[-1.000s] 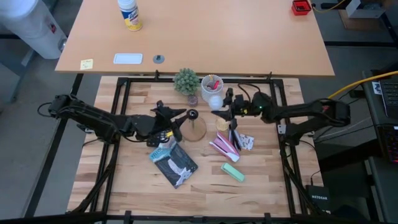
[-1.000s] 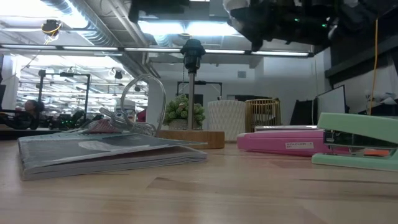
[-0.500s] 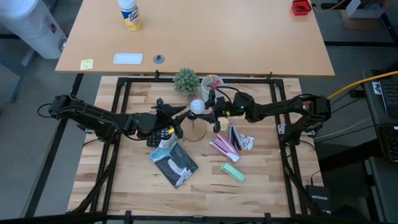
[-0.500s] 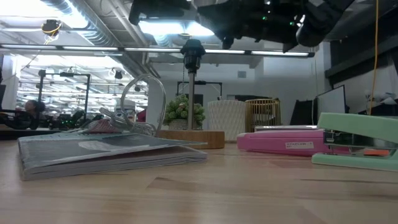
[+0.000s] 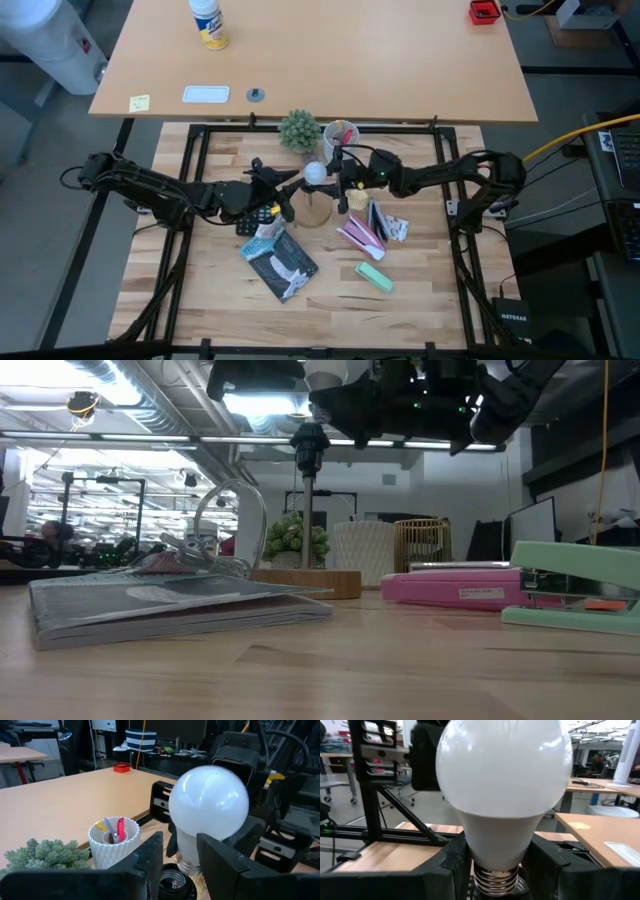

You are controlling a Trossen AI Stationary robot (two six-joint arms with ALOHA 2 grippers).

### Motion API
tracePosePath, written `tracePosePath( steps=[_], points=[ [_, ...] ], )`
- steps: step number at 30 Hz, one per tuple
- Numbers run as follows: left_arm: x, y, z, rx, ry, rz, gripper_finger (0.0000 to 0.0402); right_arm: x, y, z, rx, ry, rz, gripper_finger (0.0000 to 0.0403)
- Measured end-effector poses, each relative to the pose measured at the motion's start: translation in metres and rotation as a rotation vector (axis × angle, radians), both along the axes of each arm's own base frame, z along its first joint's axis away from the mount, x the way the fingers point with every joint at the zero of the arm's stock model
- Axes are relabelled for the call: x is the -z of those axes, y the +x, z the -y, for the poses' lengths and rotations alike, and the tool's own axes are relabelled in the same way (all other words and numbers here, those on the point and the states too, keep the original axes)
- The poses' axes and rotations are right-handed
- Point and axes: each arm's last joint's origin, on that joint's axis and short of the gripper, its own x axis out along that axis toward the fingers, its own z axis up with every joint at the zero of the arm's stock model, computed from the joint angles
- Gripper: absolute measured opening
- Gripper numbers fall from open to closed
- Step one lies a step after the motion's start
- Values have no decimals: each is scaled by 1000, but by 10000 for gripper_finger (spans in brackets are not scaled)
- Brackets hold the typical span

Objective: Screw lightbulb
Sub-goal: Insert the lightbulb into the lamp

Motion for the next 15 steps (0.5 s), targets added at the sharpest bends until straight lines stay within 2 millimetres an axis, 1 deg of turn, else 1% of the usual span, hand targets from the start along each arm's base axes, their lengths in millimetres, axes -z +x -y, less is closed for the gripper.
tracePosePath(
  steps=[5,11,15],
  points=[
    [0,0,0,-1,0,0,114,0,2,1,4,-2,5,150],
    [-1,0,0,7,13,-5,114,-9,8,3,9,-26,22,150],
    [0,0,0,8,19,-17,114,-10,12,3,12,-18,-19,150]
  ],
)
